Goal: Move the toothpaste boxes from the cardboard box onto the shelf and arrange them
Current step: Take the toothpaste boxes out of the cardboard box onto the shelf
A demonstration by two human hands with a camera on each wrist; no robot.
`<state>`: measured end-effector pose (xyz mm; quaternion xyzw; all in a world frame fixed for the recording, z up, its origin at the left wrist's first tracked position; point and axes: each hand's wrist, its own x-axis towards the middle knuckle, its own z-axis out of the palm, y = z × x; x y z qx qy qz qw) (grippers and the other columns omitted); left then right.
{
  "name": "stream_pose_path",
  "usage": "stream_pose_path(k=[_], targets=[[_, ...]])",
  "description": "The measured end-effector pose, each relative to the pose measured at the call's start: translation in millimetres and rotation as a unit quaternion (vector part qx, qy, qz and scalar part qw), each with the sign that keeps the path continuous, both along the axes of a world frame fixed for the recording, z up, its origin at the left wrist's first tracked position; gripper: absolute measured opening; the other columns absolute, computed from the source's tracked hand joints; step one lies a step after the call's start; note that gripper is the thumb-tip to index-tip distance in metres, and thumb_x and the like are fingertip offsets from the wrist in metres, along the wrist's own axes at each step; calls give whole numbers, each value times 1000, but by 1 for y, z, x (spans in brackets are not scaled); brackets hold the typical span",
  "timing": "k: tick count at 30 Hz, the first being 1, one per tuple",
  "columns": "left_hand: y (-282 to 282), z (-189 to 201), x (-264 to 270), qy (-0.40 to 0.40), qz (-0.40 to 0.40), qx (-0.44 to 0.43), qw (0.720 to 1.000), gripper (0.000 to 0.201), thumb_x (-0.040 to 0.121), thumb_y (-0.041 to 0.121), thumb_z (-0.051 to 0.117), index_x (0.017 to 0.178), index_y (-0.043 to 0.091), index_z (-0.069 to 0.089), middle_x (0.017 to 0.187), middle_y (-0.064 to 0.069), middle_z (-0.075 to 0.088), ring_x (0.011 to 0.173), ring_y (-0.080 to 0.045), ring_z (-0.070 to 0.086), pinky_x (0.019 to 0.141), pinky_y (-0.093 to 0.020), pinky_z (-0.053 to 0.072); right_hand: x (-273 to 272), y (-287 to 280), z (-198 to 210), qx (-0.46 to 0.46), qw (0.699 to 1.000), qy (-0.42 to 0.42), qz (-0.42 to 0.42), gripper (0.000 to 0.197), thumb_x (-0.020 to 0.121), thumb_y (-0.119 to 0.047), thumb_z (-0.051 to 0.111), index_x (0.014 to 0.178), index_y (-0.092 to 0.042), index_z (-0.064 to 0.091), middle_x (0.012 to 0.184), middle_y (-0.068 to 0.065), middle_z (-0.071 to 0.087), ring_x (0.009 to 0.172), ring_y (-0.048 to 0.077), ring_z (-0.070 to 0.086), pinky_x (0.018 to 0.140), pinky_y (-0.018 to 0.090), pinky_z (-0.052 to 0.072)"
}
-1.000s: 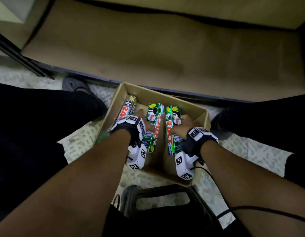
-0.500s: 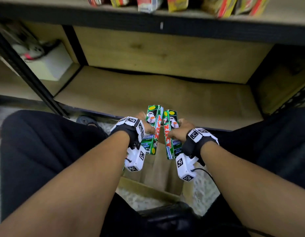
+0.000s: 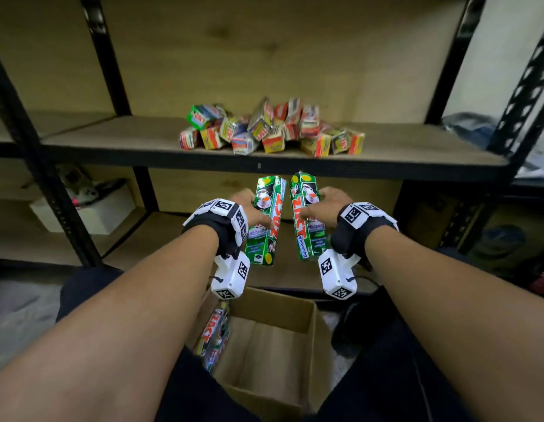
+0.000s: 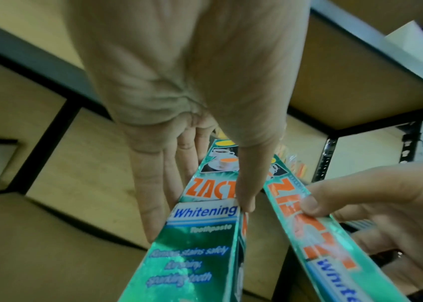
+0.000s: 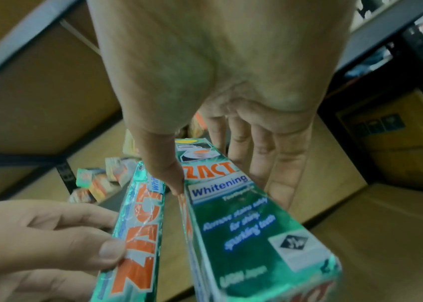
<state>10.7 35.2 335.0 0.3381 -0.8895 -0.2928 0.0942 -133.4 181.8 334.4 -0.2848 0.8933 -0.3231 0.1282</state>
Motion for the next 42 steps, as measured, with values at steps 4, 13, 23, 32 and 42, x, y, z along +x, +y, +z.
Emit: stream_pose_path(k=[4, 13, 23, 32, 42], targets=[[10, 62, -8, 24, -11, -52, 998, 61, 65, 45, 84, 108, 18, 50, 108, -4, 61, 93, -24, 61, 80, -38, 55, -6, 16, 62, -27, 999, 41, -14, 59, 57, -51, 76, 107, -21, 68, 103, 0, 71, 89, 20, 68, 84, 37, 58], [8, 153, -56, 121, -28, -79, 989, 78, 75, 40, 74, 143, 26, 40, 131, -1, 60, 104, -24, 64, 83, -29, 53, -51, 28, 159, -38, 989, 127, -62, 39, 74, -43, 72, 103, -17, 70, 101, 6, 71, 89, 24, 68, 82, 35, 57], [-46, 208, -137, 129, -55, -117, 983, 31, 95, 22, 58, 76, 30, 36, 71, 11, 33, 63, -10, 37, 53, -16, 33, -122, -11, 195, -25, 981, 183, -62, 50, 82, -42, 68, 129, -28, 59, 129, 2, 59, 105, 23, 60, 90, 31, 52], [-92, 216, -190, -59, -57, -210, 974, 33, 92, 52, 52, 110, 25, 58, 98, 3, 50, 94, -21, 48, 87, -29, 44, -172, -61, 183, 58, 982, 174, -51, 57, 80, -56, 67, 127, -25, 60, 127, 5, 60, 99, 26, 59, 87, 31, 54], [-120, 196, -218, -33, -48, -195, 979, 45, 91, 50, 56, 124, 22, 65, 131, 3, 59, 105, -18, 57, 92, -26, 44, -191, -94, 170, 88, 977, 188, -45, 48, 85, -48, 63, 123, -19, 61, 121, 6, 64, 95, 25, 62, 83, 31, 54]])
